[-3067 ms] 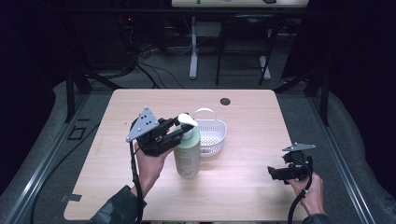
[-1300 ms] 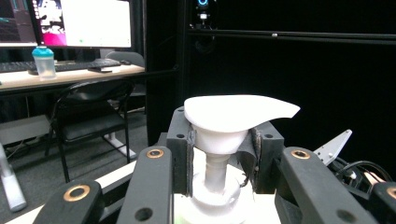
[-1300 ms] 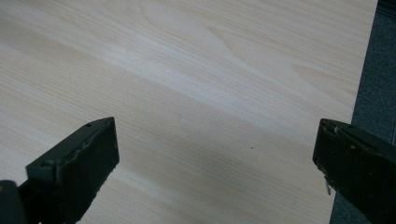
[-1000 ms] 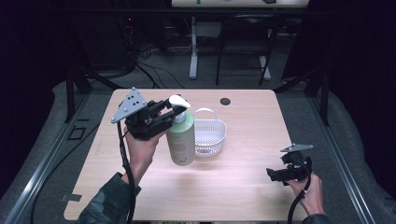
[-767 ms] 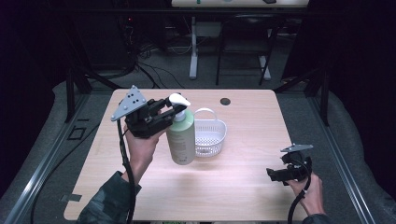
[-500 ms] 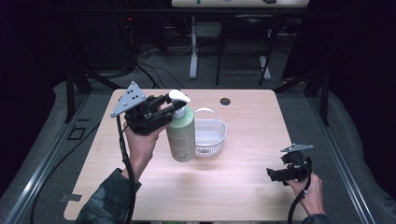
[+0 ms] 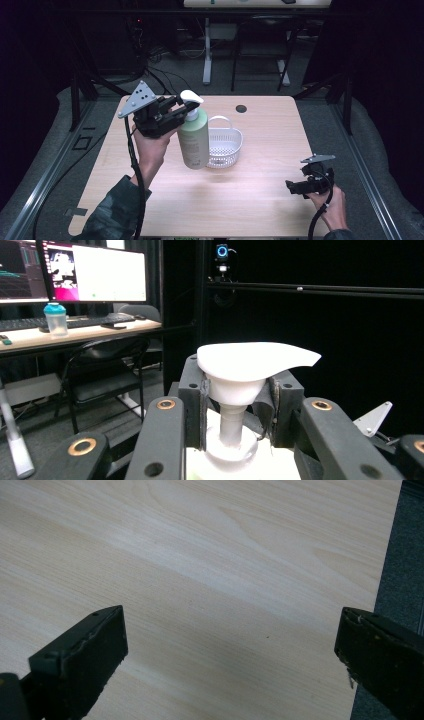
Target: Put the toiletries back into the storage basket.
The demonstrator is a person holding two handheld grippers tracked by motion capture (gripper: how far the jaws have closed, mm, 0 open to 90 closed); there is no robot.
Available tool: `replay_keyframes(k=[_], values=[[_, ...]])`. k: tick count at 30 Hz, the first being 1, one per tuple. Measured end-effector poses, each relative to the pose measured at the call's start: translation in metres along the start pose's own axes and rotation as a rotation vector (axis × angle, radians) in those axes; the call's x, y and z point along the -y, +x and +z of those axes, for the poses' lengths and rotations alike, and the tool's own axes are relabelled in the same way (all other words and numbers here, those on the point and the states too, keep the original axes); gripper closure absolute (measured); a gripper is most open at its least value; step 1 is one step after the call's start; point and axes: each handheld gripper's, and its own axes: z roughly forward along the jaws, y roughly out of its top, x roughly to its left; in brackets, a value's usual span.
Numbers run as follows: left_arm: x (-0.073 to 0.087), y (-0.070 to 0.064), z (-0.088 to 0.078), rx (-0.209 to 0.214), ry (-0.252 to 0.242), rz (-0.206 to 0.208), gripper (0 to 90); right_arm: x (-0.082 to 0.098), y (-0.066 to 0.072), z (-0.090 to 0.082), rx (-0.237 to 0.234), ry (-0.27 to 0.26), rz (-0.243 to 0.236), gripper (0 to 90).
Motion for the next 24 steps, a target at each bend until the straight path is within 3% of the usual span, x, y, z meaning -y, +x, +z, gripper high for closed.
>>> replay_keyframes(k=[24], values=[[-0.012, 0.008, 0.014, 0.000, -0.014, 0.003, 67.2, 0.000, 0.000, 0.000, 0.001, 0.002, 0.000, 0.0]])
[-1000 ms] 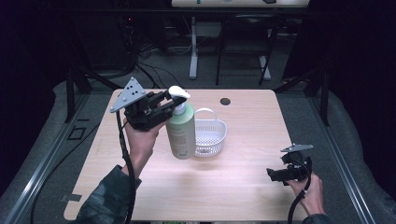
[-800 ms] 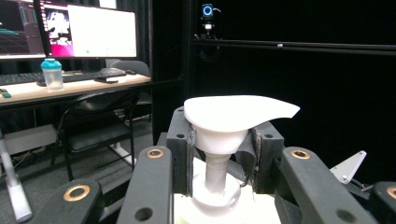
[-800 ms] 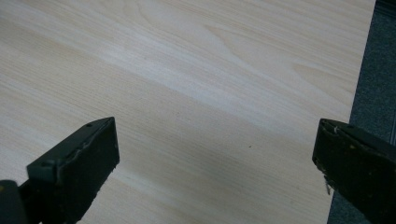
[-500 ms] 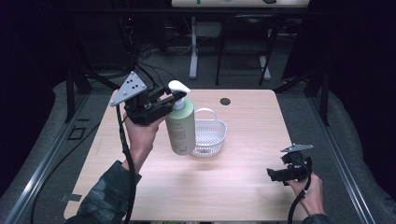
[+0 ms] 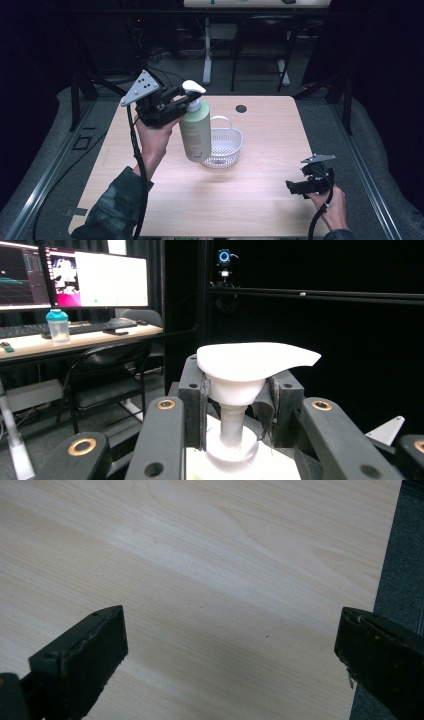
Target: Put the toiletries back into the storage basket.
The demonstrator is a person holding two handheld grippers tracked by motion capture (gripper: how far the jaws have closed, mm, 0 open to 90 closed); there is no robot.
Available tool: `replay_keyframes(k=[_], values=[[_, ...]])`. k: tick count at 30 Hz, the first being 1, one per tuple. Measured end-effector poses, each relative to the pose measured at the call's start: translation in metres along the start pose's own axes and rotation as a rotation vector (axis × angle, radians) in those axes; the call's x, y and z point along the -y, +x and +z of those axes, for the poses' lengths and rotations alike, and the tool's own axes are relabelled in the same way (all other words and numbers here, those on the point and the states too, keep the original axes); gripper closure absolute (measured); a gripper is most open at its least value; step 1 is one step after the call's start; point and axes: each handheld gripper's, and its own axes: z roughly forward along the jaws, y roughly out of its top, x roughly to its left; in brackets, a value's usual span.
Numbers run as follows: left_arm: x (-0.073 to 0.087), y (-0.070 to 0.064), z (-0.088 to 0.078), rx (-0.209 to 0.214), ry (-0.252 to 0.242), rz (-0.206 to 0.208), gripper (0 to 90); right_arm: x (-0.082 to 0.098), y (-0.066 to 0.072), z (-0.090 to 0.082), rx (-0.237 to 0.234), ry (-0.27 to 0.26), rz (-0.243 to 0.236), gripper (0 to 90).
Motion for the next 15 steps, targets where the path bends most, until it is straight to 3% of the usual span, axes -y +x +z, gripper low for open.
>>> replay_keyframes(k=[15], values=[[-0.004, 0.005, 0.017, -0.003, -0.007, 0.000, 67.1, 0.000, 0.000, 0.000, -0.002, 0.000, 0.000, 0.1]])
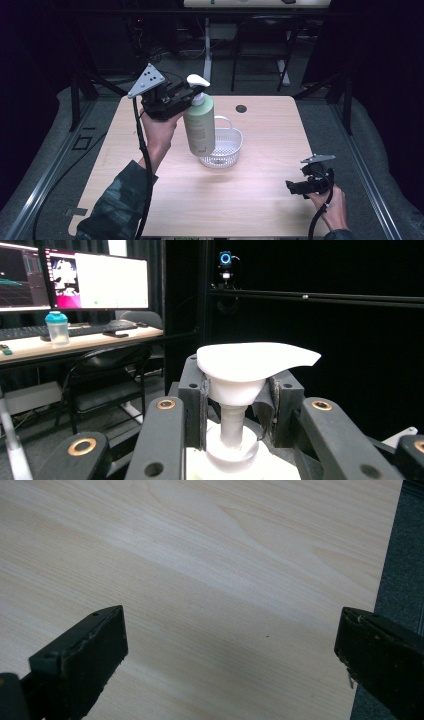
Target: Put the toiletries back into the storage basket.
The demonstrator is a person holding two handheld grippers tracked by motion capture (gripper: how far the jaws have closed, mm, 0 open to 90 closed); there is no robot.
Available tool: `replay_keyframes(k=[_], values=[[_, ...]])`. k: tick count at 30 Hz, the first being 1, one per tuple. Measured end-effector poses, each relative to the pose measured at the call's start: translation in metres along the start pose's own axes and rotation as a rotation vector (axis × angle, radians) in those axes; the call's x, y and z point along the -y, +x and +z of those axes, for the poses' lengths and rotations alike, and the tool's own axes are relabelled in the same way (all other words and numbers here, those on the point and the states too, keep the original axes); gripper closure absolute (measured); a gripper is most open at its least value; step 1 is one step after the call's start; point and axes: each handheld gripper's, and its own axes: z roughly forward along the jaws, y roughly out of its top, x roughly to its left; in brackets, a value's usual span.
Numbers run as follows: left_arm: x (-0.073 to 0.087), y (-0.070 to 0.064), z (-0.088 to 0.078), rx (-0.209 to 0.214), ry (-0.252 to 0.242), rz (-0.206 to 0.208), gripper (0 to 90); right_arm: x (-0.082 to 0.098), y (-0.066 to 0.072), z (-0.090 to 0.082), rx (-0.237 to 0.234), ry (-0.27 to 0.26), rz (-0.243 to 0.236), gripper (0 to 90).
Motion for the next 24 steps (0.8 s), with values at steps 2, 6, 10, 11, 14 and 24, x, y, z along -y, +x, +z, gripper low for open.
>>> replay_keyframes(k=[2, 6, 10, 11, 14, 24], values=[[0.000, 0.000, 0.004, 0.000, 0.003, 0.003, 67.1, 0.000, 0.000, 0.000, 0.000, 0.001, 0.000, 0.1], [0.000, 0.001, 0.009, 0.004, 0.005, 0.005, 67.2, 0.000, 0.000, 0.000, 0.001, 0.000, -0.001, 0.1], [-0.001, 0.001, 0.012, 0.004, 0.004, 0.005, 67.1, 0.000, 0.000, 0.000, 0.001, 0.003, -0.001, 0.1], [-0.001, 0.002, 0.014, 0.003, 0.003, 0.005, 67.1, -0.001, 0.001, 0.000, 0.001, 0.003, -0.001, 0.1], [-0.001, 0.002, 0.016, 0.004, 0.005, 0.006, 67.1, -0.001, 0.001, 0.001, 0.000, 0.004, -0.006, 0.1], [0.002, 0.002, 0.026, 0.009, 0.003, 0.012, 67.1, 0.000, 0.000, 0.001, 0.001, 0.005, -0.006, 0.1]])
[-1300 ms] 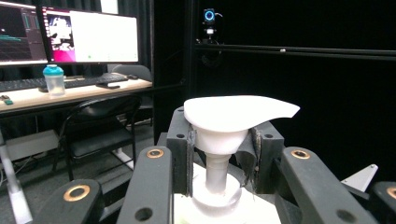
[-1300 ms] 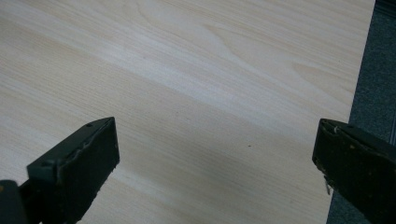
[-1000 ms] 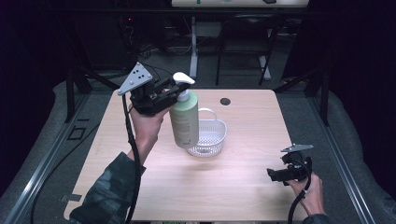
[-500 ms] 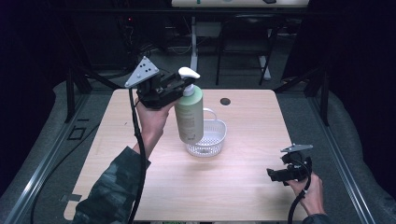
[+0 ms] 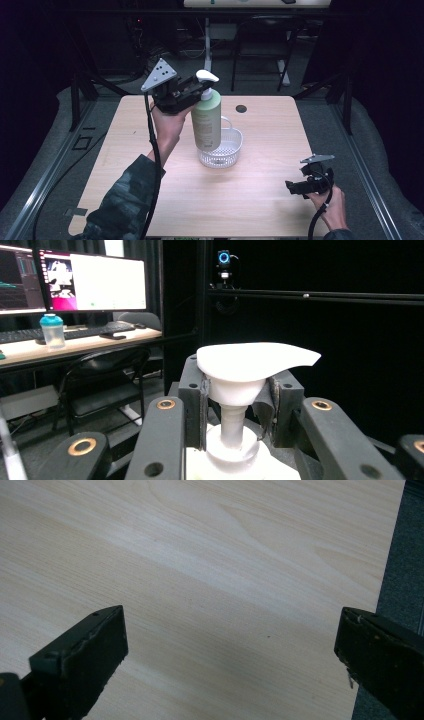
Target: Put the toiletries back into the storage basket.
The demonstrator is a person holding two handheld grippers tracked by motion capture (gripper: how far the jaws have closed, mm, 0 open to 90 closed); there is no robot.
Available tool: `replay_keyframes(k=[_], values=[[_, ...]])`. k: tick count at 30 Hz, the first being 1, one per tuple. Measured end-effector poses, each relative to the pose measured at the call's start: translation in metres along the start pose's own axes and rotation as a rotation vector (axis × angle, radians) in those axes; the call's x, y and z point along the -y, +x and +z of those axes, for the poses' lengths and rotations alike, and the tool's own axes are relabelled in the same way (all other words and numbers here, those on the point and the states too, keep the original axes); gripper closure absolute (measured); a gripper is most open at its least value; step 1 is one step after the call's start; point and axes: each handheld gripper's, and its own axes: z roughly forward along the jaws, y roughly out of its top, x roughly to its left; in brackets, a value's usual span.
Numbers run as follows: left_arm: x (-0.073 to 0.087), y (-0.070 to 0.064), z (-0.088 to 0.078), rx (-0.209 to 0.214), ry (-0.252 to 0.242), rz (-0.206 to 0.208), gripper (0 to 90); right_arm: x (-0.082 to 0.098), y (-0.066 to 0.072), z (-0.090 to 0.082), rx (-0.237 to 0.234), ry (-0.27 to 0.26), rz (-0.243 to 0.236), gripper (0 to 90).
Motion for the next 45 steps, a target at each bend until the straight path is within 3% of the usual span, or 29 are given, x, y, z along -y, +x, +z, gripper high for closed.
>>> replay_keyframes(k=[18, 45], values=[[0.009, 0.004, 0.016, -0.001, 0.015, 0.012, 67.1, 0.000, 0.001, 0.001, -0.003, 0.005, -0.001, 0.2], [0.032, 0.006, 0.036, -0.002, 0.031, -0.003, 67.1, 0.000, 0.001, 0.001, -0.006, 0.007, -0.006, 0.4]])
